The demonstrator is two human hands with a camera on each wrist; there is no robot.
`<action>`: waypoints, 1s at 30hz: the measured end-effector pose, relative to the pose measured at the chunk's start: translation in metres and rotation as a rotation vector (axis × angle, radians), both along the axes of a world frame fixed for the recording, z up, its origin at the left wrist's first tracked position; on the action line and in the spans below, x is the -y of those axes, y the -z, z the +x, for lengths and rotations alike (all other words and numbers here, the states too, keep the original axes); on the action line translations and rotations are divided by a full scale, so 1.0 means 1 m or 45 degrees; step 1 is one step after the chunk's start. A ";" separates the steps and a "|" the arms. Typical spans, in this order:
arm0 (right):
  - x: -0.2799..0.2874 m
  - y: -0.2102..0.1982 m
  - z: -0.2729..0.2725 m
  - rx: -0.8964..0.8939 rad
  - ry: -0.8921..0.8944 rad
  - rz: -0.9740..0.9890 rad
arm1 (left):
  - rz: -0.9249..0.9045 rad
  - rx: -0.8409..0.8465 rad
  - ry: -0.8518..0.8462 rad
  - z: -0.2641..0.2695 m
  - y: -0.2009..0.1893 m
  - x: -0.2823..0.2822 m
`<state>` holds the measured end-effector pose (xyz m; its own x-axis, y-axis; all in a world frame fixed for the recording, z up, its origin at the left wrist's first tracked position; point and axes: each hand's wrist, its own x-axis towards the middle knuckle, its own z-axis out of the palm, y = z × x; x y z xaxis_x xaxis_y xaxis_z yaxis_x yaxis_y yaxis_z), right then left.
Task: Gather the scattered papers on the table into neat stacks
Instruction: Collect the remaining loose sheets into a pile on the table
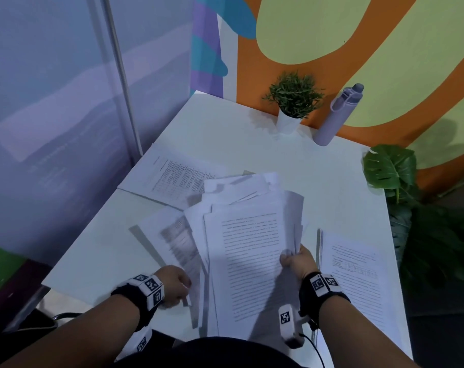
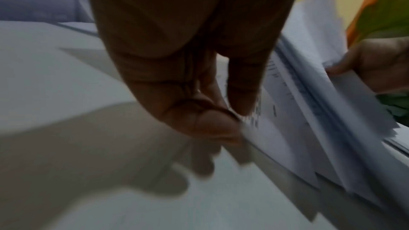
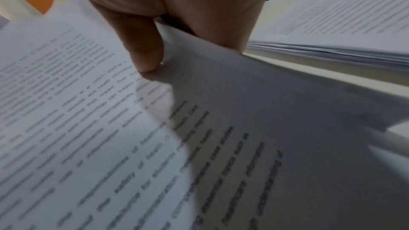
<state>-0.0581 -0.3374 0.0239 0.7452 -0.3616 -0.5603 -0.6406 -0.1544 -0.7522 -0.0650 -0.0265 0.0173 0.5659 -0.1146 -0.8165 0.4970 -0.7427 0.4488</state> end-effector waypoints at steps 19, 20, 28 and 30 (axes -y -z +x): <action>0.008 0.000 -0.005 -0.002 -0.123 -0.374 | 0.640 0.753 0.690 0.046 0.026 -0.007; 0.008 -0.002 -0.005 0.006 -0.123 -0.385 | 0.631 0.815 0.663 0.049 0.023 -0.006; 0.007 0.000 -0.003 0.001 -0.119 -0.314 | 0.642 0.584 0.807 0.075 0.025 -0.005; 0.006 0.000 -0.004 0.005 -0.137 -0.276 | 0.632 0.533 0.786 0.076 0.029 -0.009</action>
<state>-0.0623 -0.3432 0.0239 0.7880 -0.3914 -0.4752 -0.6087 -0.3801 -0.6964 0.0107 -0.0171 -0.0120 0.7832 -0.1859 -0.5933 -0.1878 -0.9804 0.0594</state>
